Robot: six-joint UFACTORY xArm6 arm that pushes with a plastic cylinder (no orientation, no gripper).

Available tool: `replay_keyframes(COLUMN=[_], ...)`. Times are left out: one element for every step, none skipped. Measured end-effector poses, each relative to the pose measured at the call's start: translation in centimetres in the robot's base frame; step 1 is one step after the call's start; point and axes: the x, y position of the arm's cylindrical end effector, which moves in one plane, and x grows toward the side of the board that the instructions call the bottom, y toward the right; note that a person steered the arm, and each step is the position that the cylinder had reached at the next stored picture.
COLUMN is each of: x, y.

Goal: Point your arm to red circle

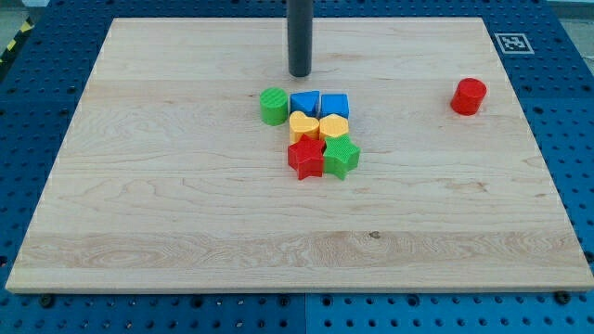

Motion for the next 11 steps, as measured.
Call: replay_keyframes(x=[-0.2,-0.5,-0.6,-0.6,-0.6,-0.6,-0.6,-0.6,-0.2,-0.1,-0.1], y=[2.5,6.5,8.3,8.8,10.8,12.9,13.3,13.4,14.9,16.0,21.0])
